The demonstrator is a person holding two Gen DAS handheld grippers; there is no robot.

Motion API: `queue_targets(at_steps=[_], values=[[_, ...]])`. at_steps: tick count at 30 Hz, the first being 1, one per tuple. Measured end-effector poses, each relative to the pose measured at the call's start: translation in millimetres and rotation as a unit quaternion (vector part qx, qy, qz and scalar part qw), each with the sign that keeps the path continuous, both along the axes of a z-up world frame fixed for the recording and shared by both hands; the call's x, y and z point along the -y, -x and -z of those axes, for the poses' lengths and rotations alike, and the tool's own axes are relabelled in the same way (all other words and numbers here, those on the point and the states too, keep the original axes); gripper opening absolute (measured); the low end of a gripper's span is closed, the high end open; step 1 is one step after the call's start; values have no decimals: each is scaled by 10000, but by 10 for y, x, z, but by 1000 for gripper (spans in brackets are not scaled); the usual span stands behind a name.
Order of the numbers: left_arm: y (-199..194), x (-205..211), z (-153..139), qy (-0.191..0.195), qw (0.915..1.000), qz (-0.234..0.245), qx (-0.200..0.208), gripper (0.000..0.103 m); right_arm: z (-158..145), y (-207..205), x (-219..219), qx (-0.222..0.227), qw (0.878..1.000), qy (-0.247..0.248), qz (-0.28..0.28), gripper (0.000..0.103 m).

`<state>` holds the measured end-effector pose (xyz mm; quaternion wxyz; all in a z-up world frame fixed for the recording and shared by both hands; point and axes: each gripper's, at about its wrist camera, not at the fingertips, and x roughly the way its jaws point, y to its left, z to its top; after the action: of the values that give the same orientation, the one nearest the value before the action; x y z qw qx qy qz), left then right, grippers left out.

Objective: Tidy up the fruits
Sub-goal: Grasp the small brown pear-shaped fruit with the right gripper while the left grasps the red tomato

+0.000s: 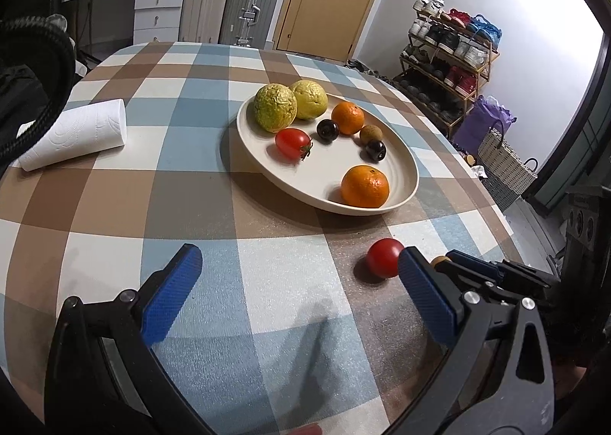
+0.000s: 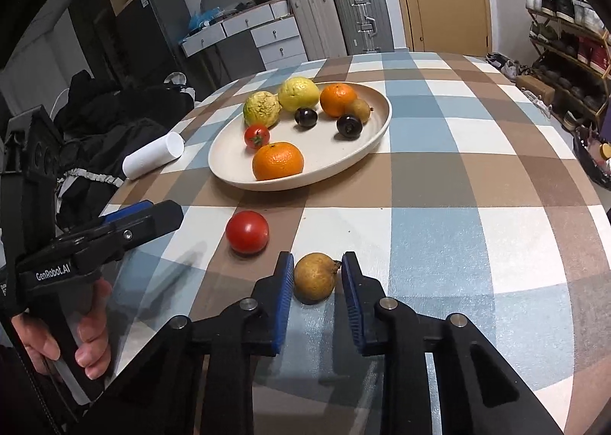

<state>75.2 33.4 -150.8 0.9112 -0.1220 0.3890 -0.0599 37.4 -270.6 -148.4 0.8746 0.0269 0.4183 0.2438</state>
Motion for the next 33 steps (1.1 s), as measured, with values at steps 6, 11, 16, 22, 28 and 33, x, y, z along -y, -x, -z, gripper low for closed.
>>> queue_targets(at_steps=[6,11,16,22,28,33], values=[[-54,51,-14,-103,9999,38,-2,102,-49,45,56,135,9998,-133,33,25],[-95,128,-37,-127,9998,130,-5,102,-86,35,131,171,9995,-242,107,26],[-129,244,-19,-172,9993,306,-86,102,-127,39,209,291,9992,-201,167,26],[-205,421,47,-30,9970,712,-309,100,-154,50,351,382,9987,-243,239,26],[-276,611,116,-93,9937,1010,-478,83,-174,74,444,444,9982,-315,251,26],[-308,642,144,-88,9929,1057,-540,51,-166,92,443,482,9980,-379,163,26]])
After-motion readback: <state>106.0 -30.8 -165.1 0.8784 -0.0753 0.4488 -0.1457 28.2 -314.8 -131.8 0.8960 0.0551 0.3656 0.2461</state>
